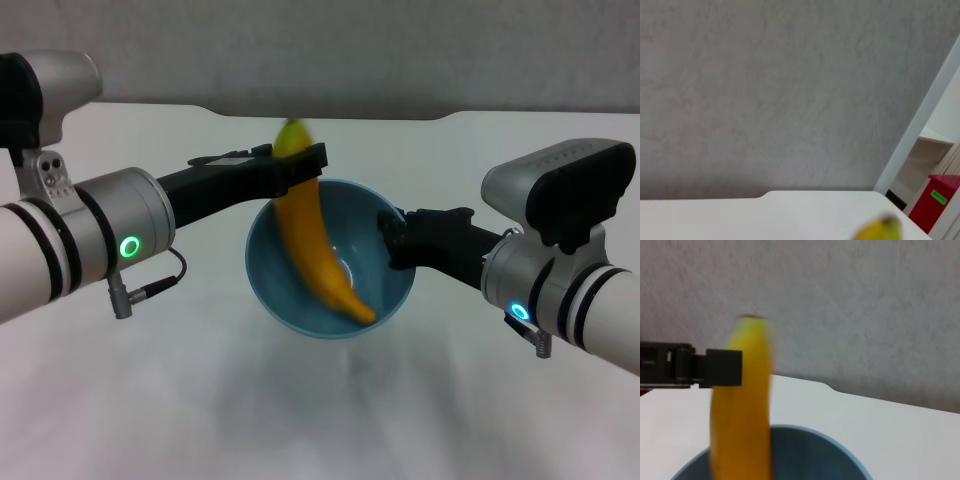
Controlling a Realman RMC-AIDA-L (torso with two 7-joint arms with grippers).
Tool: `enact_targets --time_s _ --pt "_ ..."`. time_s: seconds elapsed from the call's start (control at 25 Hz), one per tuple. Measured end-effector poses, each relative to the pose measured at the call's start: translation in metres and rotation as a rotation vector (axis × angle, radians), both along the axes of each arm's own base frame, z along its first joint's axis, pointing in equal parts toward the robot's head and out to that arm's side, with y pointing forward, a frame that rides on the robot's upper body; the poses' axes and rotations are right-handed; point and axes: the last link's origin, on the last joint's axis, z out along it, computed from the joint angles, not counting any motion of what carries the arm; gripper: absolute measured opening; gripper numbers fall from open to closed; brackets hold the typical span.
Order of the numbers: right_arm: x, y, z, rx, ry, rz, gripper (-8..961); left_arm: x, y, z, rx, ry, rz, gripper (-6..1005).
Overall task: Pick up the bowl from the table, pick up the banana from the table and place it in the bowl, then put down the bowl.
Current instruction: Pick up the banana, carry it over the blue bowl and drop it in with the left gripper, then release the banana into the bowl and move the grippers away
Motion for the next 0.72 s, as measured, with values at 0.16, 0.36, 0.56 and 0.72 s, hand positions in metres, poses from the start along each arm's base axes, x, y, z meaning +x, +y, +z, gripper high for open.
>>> enact_targets --time_s 0.16,0.36,0.56,0.72 --pt "0.001 0.000 0.000 0.001 -0.001 -0.004 45 -0.001 0.000 0.002 0.001 -0.006 -0.001 754" --pt "0.007 0.001 0.000 0.002 -0.008 -0.019 45 -0.009 0.002 0.011 0.029 -0.006 0.019 892" --pt "0.019 0.005 0.004 0.002 -0.014 -0.063 44 -0.034 0.003 0.035 0.097 0.014 0.074 893" --pt "0.022 0.011 0.008 -0.015 -0.013 -0.089 44 -0.062 0.000 0.050 0.143 0.032 0.141 893"
